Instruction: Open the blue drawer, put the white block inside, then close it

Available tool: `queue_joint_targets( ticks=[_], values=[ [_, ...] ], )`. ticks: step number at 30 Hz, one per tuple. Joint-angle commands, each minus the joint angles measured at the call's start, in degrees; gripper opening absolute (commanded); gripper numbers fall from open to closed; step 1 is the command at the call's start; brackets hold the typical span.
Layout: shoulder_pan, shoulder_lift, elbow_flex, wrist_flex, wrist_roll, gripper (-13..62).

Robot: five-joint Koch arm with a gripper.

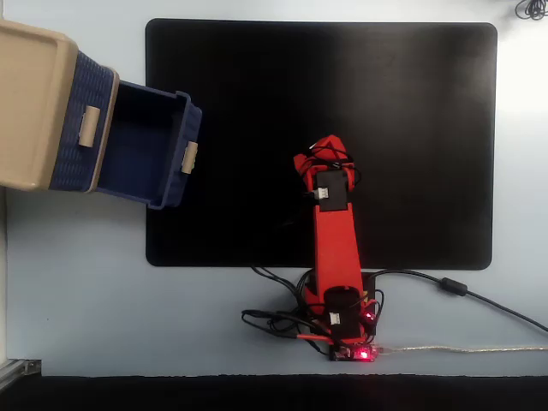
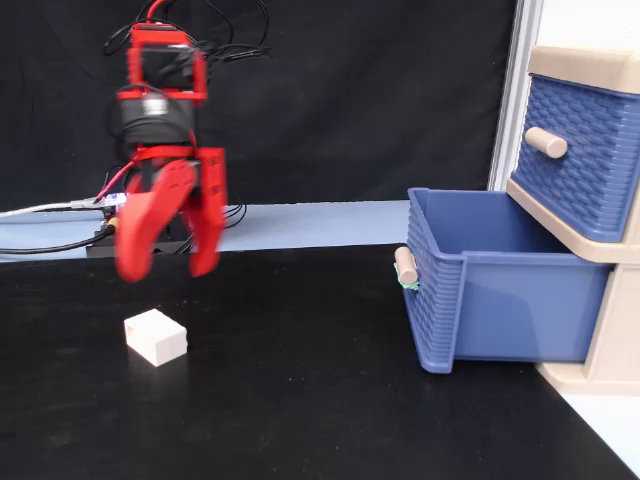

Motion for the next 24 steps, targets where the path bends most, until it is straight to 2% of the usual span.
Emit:
queue_joint_targets(
  ticks=[1, 9, 20, 24],
  values=[
    [2.0, -1.8, -2.0, -1.7, -3.5, 33.9],
    [1.6, -8.3, -0.1, -9.2, -3.7, 33.9],
    [2.0, -8.1, 4.7, -9.4, -3.9, 33.7],
    [2.3, -8.1, 4.7, -9.5, -3.9, 29.0]
  ],
)
